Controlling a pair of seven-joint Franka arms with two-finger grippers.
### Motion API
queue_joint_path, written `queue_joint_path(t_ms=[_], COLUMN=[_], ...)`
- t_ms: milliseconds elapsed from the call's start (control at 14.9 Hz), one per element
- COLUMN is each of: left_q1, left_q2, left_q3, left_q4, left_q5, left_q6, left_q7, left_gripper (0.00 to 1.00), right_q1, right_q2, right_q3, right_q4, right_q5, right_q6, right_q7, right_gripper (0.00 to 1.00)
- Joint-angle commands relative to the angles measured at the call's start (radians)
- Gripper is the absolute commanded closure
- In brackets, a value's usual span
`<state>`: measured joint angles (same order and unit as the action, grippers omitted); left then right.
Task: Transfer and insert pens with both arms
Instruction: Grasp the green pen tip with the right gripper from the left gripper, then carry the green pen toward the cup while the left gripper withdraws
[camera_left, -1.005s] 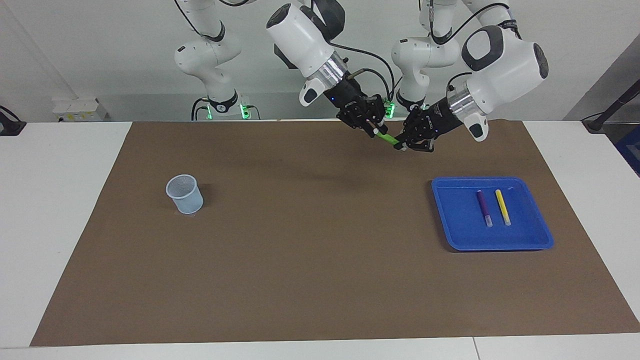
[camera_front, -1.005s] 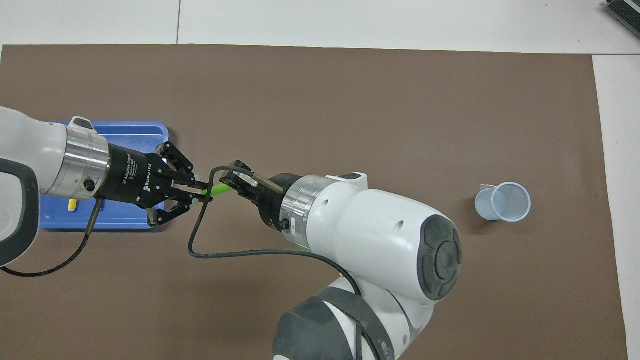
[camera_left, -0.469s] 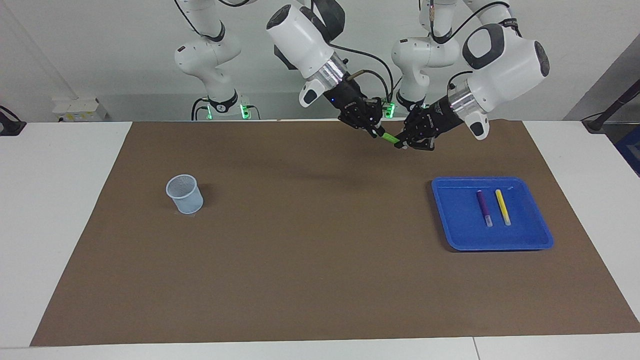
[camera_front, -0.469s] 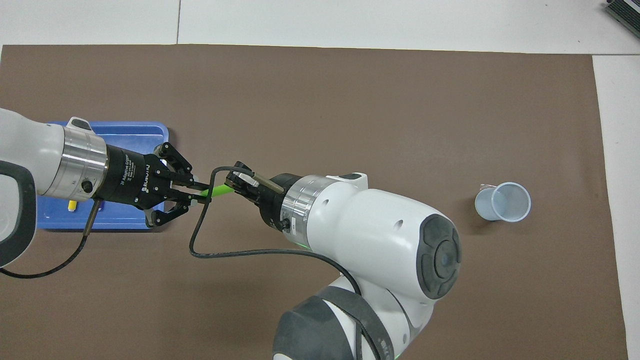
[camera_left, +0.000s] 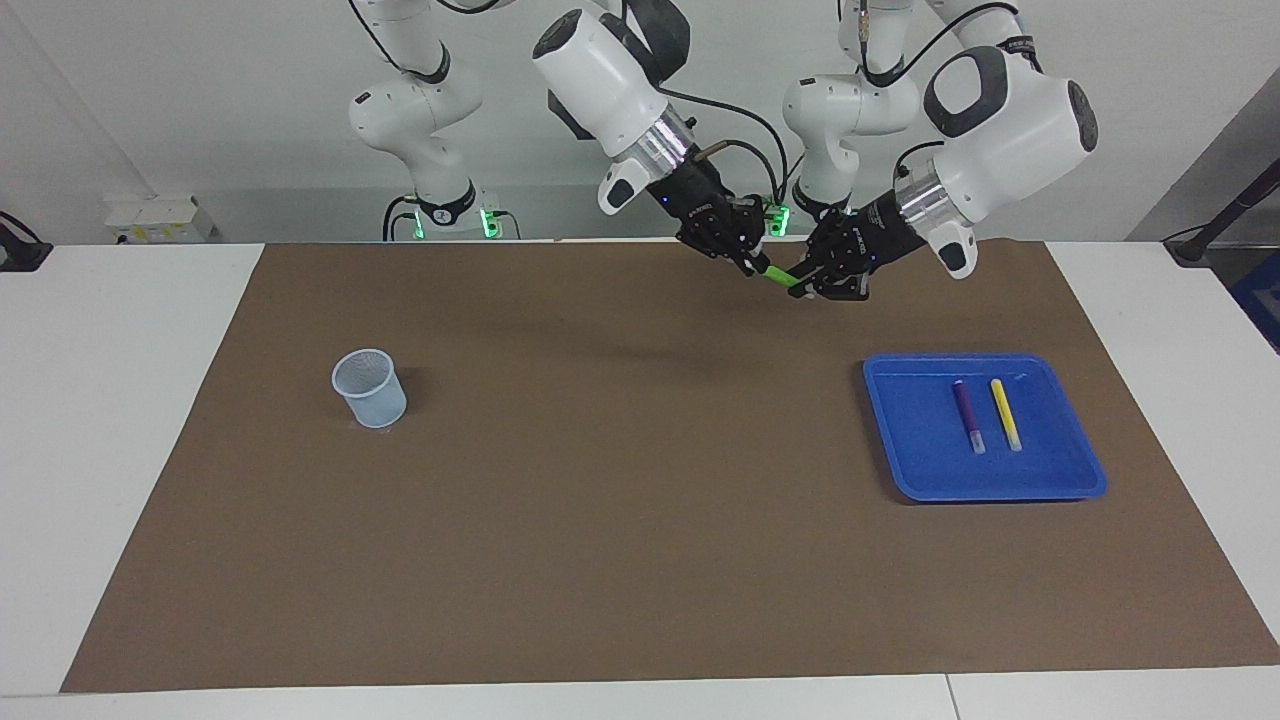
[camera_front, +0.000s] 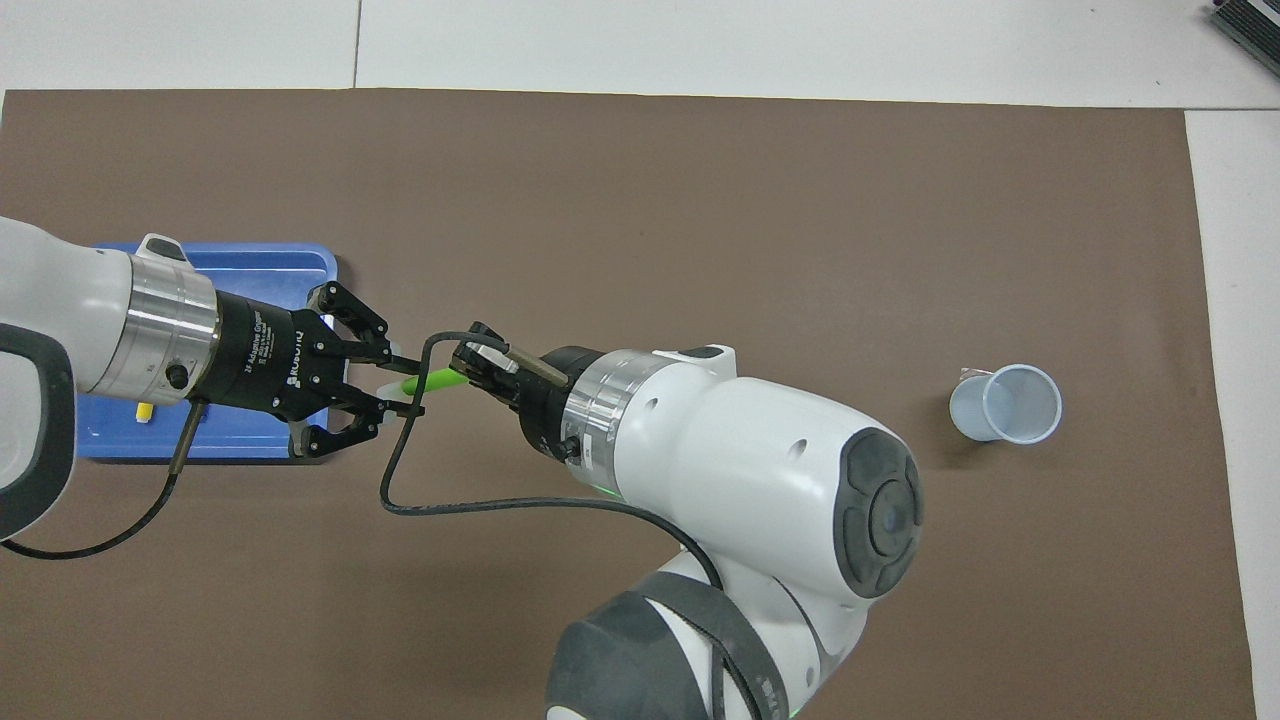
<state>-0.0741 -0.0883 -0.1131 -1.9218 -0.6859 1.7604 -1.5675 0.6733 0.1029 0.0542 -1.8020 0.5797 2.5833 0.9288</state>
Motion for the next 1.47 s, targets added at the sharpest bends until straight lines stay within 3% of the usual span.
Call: queue_joint_path(t_ms=[0, 268, 402, 603, 1005, 1407], left_q1=[-0.015, -0.015, -0.009, 0.003, 0.037, 0.160], left_q2=[-0.048, -0.056, -0.057, -0.077, -0.085, -0.082], left_q3=[0.013, 0.013, 0.015, 0.018, 0.021, 0.021], left_q4=[-0.035, -0.036, -0.042, -0.077, -0.091, -0.095], left_q5=[-0.012, -0.012, -0.006, 0.038, 0.327, 0.488], left_q6=[0.007, 0.007, 0.005, -0.001, -0.033, -0.004], left_q7=[0.004, 0.010, 0.103, 0.379, 0.962, 1.490], left_gripper=[0.25, 0.26, 0.27, 0.30, 0.32, 0.34], right_q1=[-0.012, -0.040, -0.072, -0.132, -0.311, -0.440], right_q2=[0.004, 0.003, -0.002, -0.012, -0.037, -0.065], right_q3=[0.009, 0.009, 0.009, 0.007, 0.003, 0.003], right_q4=[0.003, 0.004, 0.006, 0.006, 0.006, 0.007], right_q5=[0.028, 0.026, 0.026, 0.023, -0.049, -0.331], right_q6=[0.009, -0.034, -0.101, -0.236, -0.533, -0.753], right_q7=[-0.016, -0.086, -0.169, -0.316, -0.632, -0.988], right_gripper=[1.00, 1.00, 1.00, 1.00, 1.00, 1.00])
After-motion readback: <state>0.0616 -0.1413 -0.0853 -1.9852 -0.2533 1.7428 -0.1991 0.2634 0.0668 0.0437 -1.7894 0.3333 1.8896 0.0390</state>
